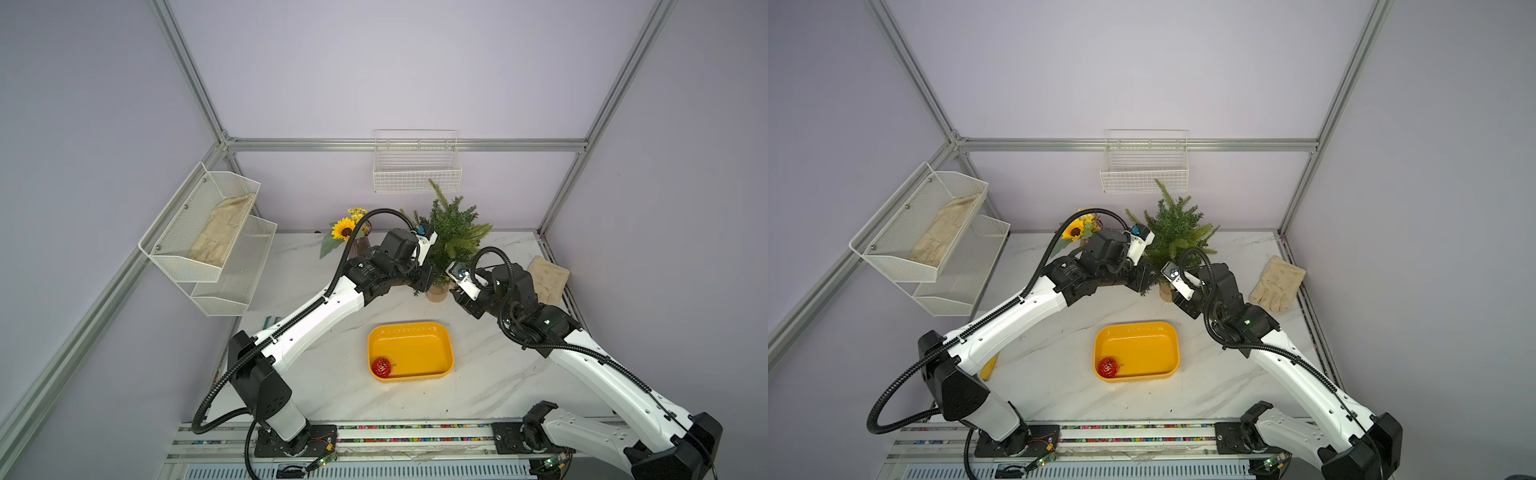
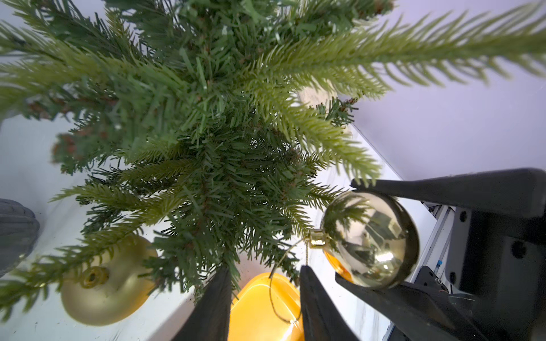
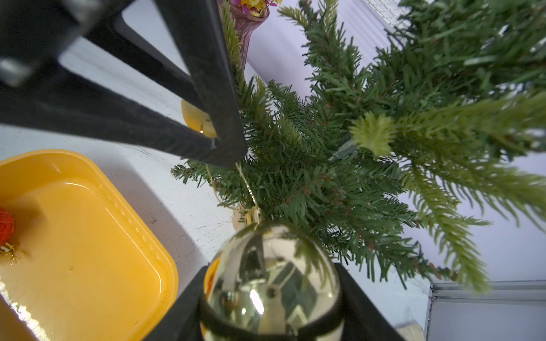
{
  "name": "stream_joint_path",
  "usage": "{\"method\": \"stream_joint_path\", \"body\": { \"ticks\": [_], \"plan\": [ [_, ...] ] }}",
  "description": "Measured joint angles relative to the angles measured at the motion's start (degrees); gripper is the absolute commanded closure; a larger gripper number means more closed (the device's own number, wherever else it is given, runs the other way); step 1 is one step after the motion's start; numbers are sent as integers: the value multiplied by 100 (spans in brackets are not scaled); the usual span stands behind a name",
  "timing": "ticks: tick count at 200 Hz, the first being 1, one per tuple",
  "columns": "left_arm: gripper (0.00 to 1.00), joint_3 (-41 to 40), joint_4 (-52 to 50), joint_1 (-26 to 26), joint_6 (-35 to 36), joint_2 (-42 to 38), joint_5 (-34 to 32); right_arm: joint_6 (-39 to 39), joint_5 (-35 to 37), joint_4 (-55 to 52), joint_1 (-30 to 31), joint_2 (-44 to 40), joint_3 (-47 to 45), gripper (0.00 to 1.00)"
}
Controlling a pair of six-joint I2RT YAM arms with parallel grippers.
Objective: Decorate the small christmas tree with ornaments
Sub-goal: Hang an ornament on the christmas tree.
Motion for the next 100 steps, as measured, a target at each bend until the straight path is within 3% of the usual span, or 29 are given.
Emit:
{"method": "stream_joint_path", "body": {
  "ticks": [100],
  "plan": [
    [62, -186, 4, 0, -61, -83, -4, -15, -116, -103, 11, -68, -2, 92]
  ]
}}
